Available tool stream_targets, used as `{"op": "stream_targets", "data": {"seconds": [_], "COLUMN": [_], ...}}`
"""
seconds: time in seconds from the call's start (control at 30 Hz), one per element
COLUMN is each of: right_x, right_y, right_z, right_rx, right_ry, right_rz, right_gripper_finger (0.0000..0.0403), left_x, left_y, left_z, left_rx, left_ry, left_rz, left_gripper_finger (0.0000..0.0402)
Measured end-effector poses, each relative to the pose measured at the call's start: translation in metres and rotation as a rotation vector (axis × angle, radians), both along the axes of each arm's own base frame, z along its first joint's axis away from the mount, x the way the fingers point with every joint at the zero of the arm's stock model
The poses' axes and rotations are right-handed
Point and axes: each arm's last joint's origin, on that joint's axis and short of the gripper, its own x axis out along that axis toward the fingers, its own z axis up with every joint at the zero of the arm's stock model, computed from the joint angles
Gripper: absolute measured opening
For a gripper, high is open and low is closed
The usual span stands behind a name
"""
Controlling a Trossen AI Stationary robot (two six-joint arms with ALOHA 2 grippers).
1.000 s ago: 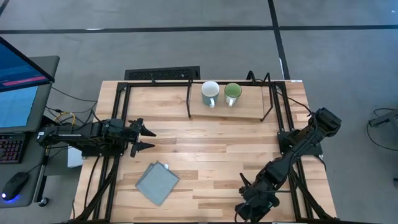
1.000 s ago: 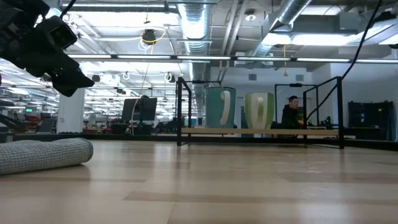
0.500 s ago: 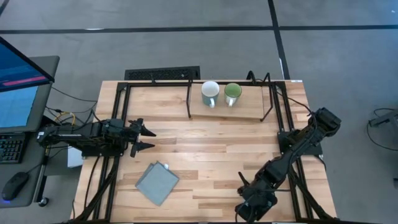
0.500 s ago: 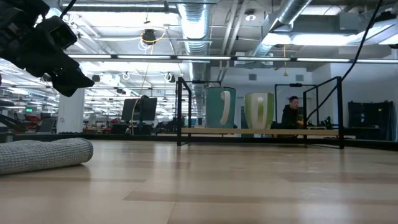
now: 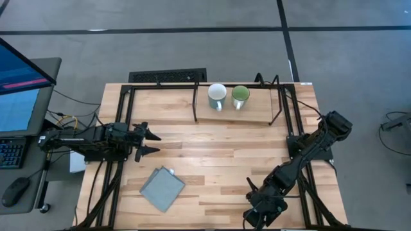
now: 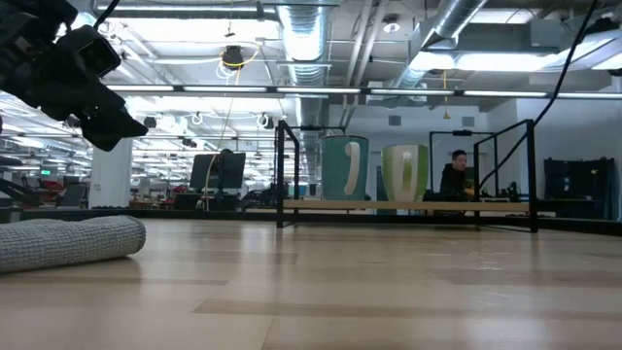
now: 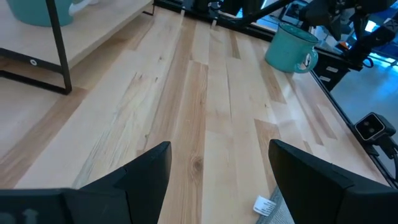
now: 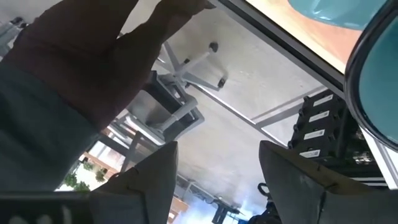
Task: Stack small to large cups/mugs on shelf
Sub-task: Put the blue mug on the shelf
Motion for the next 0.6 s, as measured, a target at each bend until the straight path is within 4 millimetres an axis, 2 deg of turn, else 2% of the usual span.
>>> {"op": "stream_targets", "data": {"seconds": [0.6], "right_x": [0.0056], "right_y": [-0.0045], "right_z": [0.0004], "right_rx": [-0.006], "right_ry": [-0.056], "right_rz": [0.003], "right_gripper_finger": [0.025], "left_x": [0.0], "left_y": [0.0001], "left_z": [0.0], "left_rx": [0.003], "left_ry": [0.0], "left_rz": [0.004], "left_gripper_finger": [0.0261]}}
